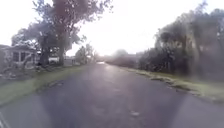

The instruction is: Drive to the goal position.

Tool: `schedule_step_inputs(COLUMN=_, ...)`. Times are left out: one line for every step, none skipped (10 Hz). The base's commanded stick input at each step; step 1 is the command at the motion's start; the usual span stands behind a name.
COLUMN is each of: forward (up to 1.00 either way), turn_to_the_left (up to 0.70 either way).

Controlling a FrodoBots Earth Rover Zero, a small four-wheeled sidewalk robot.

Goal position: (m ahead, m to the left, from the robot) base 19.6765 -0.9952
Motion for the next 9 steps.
schedule_step_inputs(forward=0.77, turn_to_the_left=0.0)
schedule_step_inputs(forward=0.82, turn_to_the_left=0.0)
schedule_step_inputs(forward=0.85, turn_to_the_left=0.0)
schedule_step_inputs(forward=0.85, turn_to_the_left=0.0)
schedule_step_inputs(forward=0.85, turn_to_the_left=0.0)
schedule_step_inputs(forward=1.0, turn_to_the_left=0.0)
schedule_step_inputs(forward=1.0, turn_to_the_left=0.0)
schedule_step_inputs(forward=1.0, turn_to_the_left=0.0)
schedule_step_inputs(forward=1.0, turn_to_the_left=0.0)
